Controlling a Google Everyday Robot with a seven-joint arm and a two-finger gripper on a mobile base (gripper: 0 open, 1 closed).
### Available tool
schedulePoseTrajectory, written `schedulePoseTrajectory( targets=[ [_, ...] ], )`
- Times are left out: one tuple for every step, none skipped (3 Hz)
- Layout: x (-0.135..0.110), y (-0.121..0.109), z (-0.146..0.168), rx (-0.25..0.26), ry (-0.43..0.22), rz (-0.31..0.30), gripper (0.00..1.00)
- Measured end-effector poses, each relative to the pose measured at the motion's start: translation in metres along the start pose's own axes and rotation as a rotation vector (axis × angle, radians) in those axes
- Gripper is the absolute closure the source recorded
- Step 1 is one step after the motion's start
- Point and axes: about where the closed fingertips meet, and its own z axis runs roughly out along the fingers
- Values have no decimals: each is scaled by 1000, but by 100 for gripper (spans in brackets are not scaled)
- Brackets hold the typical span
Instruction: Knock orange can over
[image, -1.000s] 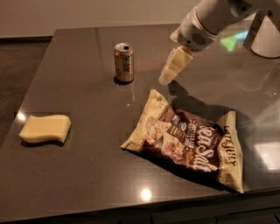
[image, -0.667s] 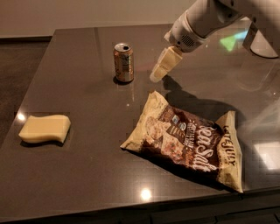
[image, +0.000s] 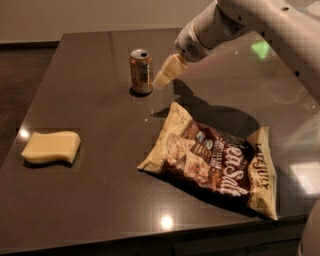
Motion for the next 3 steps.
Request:
schedulePoseTrajectory(
  targets=[
    [-9, -6, 16, 1, -30, 48, 0],
    [-19, -5, 30, -11, -50, 85, 0],
    [-35, 8, 53, -40, -73, 98, 0]
  ],
)
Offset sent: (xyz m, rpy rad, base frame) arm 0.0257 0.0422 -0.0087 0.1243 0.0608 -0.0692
